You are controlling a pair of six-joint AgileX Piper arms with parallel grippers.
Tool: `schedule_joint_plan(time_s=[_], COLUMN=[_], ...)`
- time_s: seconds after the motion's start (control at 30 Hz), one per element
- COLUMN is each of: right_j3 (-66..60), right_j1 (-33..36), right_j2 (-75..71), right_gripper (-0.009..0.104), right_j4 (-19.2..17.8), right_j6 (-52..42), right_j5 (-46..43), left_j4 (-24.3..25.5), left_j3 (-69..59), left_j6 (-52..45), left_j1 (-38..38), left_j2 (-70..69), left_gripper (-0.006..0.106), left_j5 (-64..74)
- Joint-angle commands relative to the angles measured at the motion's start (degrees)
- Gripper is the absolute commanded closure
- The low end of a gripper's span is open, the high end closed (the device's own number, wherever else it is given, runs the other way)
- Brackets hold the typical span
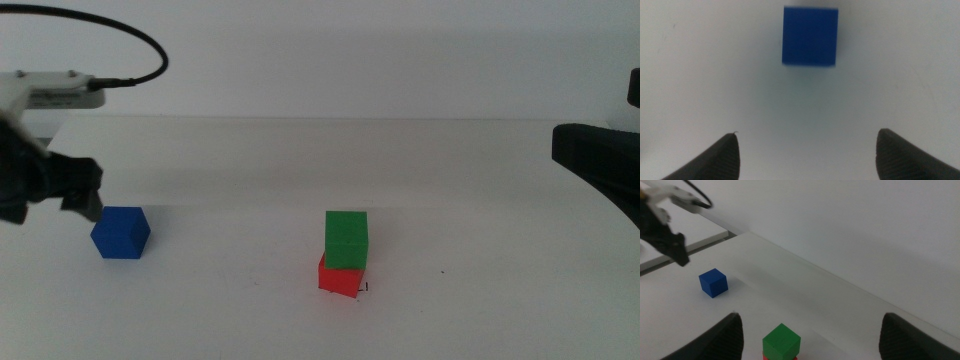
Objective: Stack red cubes first, then green, then blue cubes in a specific spot.
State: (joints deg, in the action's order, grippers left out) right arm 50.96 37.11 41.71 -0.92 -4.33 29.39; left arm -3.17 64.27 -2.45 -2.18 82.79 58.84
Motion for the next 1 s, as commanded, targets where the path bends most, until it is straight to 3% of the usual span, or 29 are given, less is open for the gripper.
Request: schedule_joint_plan(time_s=[0.0, 0.27, 0.57, 0.97], right_j3=[-0.3, -0.3, -0.3, -0.3], right_j1=[-0.5, -0.5, -0.5, -0.5], right_j2=[-0.3, -0.3, -0.3, -0.3], right_gripper=[0.012, 0.012, 0.012, 0.012], right_j4=[-0.2, -0.2, -0.2, -0.2], right_j6=[-0.1, -0.1, -0.1, -0.1], right_j5=[-0.6, -0.6, -0.6, -0.7], left_j4=[0.8, 1.6, 2.2, -1.3], left_j3=[3.4, 13.9, 14.1, 14.1], left_j6=[-0.2, -2.6, -5.7, -5.8], left_j1=[0.0, 0.0, 1.1, 1.1], left_j2=[4.5, 18.5, 25.5, 29.9], left_gripper=[0.009, 0.01, 0.01, 0.01], left_j5=[-0.9, -1.3, -6.9, -7.4])
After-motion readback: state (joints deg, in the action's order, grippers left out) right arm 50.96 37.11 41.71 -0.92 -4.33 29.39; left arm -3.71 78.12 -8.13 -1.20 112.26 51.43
